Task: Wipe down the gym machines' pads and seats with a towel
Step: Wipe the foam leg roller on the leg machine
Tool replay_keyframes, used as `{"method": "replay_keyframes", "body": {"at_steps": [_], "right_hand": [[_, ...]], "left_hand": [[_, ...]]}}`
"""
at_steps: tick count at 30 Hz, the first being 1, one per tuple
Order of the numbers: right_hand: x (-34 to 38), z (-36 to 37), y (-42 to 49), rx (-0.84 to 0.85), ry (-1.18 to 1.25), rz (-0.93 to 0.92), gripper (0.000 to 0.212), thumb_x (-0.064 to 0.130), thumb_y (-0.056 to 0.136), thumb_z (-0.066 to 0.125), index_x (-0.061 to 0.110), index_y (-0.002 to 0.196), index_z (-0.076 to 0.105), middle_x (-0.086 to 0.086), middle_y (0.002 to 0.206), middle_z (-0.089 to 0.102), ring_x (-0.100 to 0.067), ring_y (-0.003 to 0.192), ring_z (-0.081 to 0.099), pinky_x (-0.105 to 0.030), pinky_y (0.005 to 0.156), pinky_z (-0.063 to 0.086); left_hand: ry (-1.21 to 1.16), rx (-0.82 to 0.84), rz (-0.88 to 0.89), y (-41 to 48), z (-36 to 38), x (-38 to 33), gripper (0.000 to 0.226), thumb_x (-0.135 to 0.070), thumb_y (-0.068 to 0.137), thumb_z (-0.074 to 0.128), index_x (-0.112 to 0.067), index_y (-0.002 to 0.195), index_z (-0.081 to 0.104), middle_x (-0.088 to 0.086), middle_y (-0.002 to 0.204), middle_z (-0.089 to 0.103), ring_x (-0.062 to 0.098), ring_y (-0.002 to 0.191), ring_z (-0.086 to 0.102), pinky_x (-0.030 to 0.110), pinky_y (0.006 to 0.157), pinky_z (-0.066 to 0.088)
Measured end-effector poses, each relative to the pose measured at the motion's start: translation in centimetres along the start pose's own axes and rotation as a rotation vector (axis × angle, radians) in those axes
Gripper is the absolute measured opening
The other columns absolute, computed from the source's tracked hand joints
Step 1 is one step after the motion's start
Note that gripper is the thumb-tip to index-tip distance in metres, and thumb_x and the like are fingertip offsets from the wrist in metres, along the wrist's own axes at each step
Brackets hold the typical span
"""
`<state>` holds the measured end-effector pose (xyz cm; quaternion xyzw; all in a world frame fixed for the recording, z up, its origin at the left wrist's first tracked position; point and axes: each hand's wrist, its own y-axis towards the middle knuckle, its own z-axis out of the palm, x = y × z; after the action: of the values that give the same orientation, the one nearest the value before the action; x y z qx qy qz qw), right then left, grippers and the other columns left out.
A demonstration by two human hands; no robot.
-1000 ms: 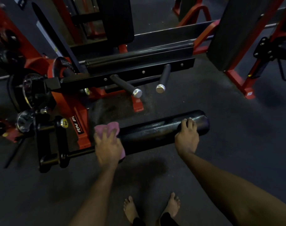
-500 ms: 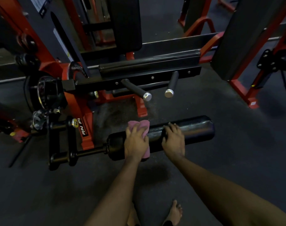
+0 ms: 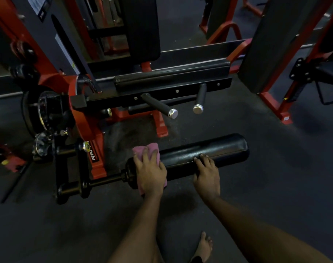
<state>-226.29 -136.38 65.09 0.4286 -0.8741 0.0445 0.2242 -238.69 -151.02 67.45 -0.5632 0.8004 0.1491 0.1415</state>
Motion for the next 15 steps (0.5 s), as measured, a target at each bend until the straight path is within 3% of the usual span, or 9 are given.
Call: {"method": "replay_keyframes", "body": {"at_steps": [4,7,10,13,15], "right_hand": [[0.0,-0.2,0.5,-0.083,0.105,0.004,0.052,0.009,0.070,0.050,0.008,0.118,0.071,-0.011,0.123,0.067,-0.033,0.114,0.057,-0.046,0.097,0.051],[-0.4,-1.4,1.4,-0.090,0.243,0.122,0.042,0.001,0.075,0.054,0.013,0.110,0.073,-0.002,0.108,0.070,-0.024,0.103,0.061,-0.034,0.089,0.050],[-0.3,-2.5,2.8,-0.069,0.403,0.259,0.038,0.000,0.082,0.056,0.018,0.110,0.075,-0.001,0.106,0.075,-0.019,0.100,0.069,-0.036,0.091,0.055],[1.8,-2.8,4.3,-0.011,0.565,0.196,0.019,0.008,0.094,0.061,0.018,0.103,0.073,0.001,0.096,0.075,-0.011,0.090,0.070,-0.033,0.082,0.055],[4.7,-3.4,5.1,0.104,0.771,0.175,0.013,0.017,0.101,0.060,0.017,0.110,0.070,0.002,0.099,0.075,-0.008,0.093,0.070,-0.031,0.082,0.055]], "left_hand": [[-0.069,0.122,0.205,-1.2,1.7,-5.1,0.054,-0.033,0.090,0.060,-0.031,0.143,0.052,-0.001,0.156,0.038,0.038,0.145,0.024,0.044,0.105,0.048],[-0.212,0.180,0.216,-0.4,1.8,-6.5,0.051,-0.030,0.091,0.060,-0.031,0.142,0.053,-0.003,0.154,0.040,0.032,0.145,0.026,0.044,0.108,0.046],[-0.561,0.191,0.166,1.0,0.7,-4.3,0.052,-0.025,0.092,0.056,-0.027,0.143,0.051,-0.004,0.151,0.045,0.019,0.139,0.037,0.044,0.114,0.037],[-0.930,0.249,0.024,1.8,-2.1,-2.9,0.057,-0.029,0.092,0.054,-0.033,0.146,0.036,-0.003,0.152,0.043,0.014,0.135,0.044,0.035,0.109,0.039],[-1.096,0.231,0.025,2.1,-4.0,-2.6,0.056,-0.025,0.088,0.049,-0.039,0.140,0.034,-0.001,0.148,0.046,0.013,0.132,0.049,0.027,0.103,0.042]]}}
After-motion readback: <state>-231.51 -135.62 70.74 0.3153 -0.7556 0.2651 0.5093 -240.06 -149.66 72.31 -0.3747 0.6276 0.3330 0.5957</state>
